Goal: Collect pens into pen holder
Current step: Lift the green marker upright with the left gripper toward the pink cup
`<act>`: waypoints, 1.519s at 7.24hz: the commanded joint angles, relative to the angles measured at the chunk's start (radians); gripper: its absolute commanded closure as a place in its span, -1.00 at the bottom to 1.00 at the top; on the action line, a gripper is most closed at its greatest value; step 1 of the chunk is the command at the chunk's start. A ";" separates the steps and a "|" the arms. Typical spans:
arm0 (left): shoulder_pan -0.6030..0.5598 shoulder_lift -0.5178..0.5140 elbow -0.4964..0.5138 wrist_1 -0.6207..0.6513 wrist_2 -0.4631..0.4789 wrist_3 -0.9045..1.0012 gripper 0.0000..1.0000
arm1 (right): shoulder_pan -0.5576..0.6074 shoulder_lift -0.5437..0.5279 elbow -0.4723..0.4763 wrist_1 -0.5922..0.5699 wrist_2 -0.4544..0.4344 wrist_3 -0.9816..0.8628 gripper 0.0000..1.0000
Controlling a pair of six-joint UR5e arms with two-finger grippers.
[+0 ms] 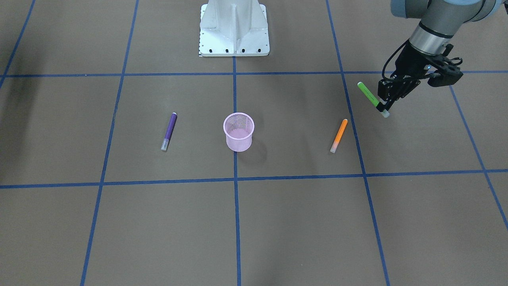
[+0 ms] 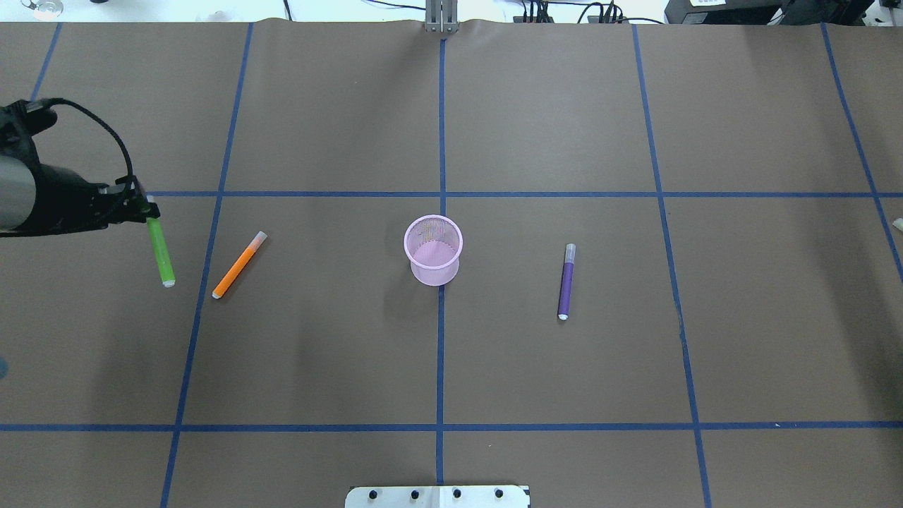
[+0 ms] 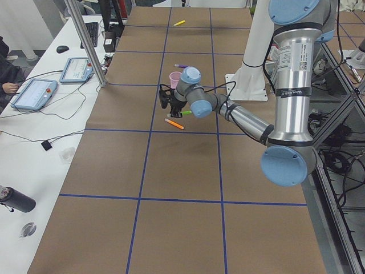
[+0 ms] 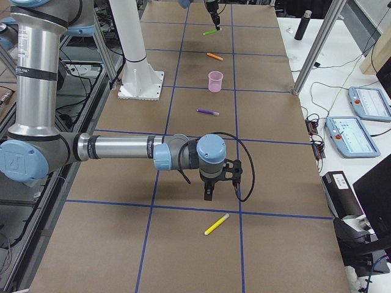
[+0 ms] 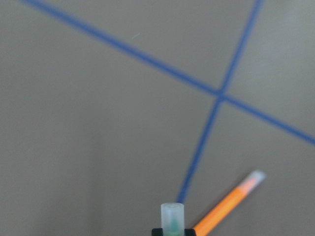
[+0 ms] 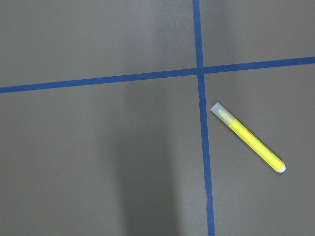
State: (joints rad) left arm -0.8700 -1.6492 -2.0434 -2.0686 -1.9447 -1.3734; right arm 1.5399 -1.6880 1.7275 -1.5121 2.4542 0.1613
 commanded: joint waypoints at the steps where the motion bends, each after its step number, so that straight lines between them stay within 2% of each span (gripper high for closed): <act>1: -0.020 -0.240 0.023 0.018 0.092 0.100 1.00 | -0.011 0.054 -0.098 0.000 -0.018 -0.089 -1.00; 2: -0.015 -0.321 0.043 0.016 0.175 0.140 1.00 | -0.011 0.062 -0.147 0.004 -0.021 -0.139 -1.00; 3: -0.012 -0.384 0.058 0.016 0.209 0.143 1.00 | -0.011 0.077 -0.193 0.009 -0.027 -0.199 -1.00; 4: -0.009 -0.452 0.092 0.021 0.243 0.142 1.00 | -0.011 0.080 -0.260 0.083 -0.044 -0.282 -1.00; 5: 0.002 -0.480 0.120 0.016 0.256 0.142 1.00 | -0.014 0.093 -0.323 0.202 -0.102 -0.289 -1.00; 7: 0.070 -0.492 0.118 0.013 0.358 0.140 1.00 | -0.101 0.094 -0.376 0.373 -0.249 -0.354 -0.99; 10: 0.120 -0.489 0.120 0.001 0.409 0.140 1.00 | -0.142 0.106 -0.414 0.382 -0.245 -0.500 -0.96; 11: 0.184 -0.492 0.135 -0.010 0.519 0.143 1.00 | -0.153 0.120 -0.422 0.382 -0.245 -0.505 -0.94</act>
State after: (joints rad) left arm -0.7461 -2.1409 -1.9199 -2.0674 -1.5209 -1.2331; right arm 1.4014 -1.5807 1.3192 -1.1326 2.2095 -0.3188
